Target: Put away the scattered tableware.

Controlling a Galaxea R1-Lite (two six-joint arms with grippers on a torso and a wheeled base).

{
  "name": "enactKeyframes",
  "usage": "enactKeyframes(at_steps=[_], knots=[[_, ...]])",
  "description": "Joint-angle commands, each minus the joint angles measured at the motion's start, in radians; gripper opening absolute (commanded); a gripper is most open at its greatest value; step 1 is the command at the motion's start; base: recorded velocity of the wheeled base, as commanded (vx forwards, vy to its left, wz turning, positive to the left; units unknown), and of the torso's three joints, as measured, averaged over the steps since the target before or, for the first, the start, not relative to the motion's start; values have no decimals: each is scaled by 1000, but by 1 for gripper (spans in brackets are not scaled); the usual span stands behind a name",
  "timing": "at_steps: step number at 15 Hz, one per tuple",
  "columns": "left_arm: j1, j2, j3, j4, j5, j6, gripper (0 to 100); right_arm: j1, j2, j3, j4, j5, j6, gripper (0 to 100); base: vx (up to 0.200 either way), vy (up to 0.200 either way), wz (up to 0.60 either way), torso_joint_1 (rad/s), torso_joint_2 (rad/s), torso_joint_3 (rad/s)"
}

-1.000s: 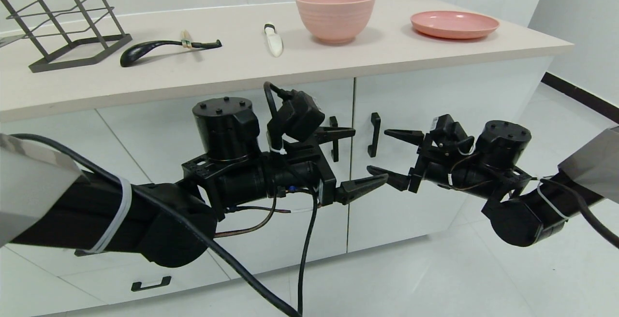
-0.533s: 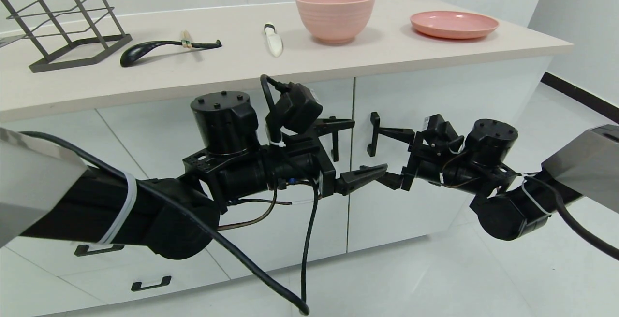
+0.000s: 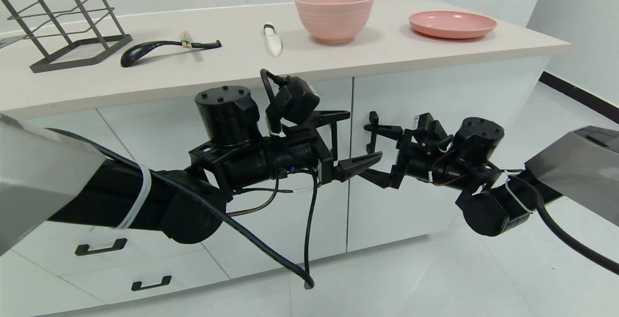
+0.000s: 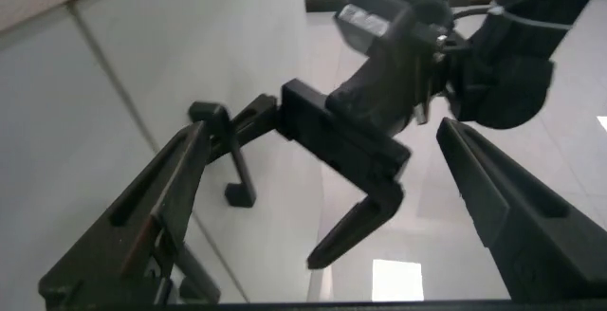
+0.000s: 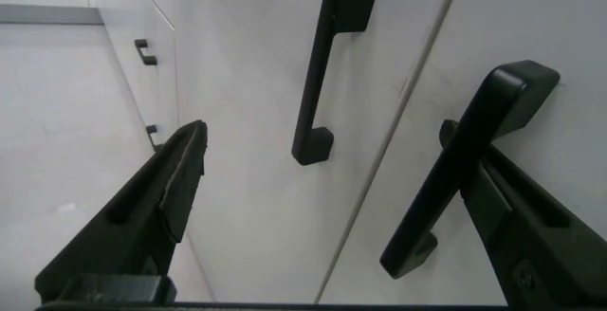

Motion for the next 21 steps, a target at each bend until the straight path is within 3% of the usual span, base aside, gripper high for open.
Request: enactKeyframes(at_steps=[1,5,12,15,17,18,19,21], knots=[[6,1,-1,0,2,0,100,11,-18,18,2,21,0,100,0,0,0,0,0,0],[4,52,-53,-17,2,0,100,9,-81,127,2,26,0,100,0,0,0,0,0,0],[-5,90,-87,-64,9,-27,100,4,-199,323,4,24,-3,100,0,0,0,0,0,0],[-31,107,-105,-66,9,-27,100,4,-228,365,5,24,-4,100,0,0,0,0,0,0],[-106,113,-111,-78,5,-27,100,3,-227,369,7,24,-4,100,0,0,0,0,0,0],[-106,113,-111,-78,5,-27,100,3,-227,369,7,24,-4,100,0,0,0,0,0,0],[-158,150,-168,-89,5,-29,100,-3,-212,368,9,17,-4,100,0,0,0,0,0,0],[-163,153,-176,-98,5,-47,100,-49,-193,365,7,1,-6,100,0,0,0,0,0,0]])
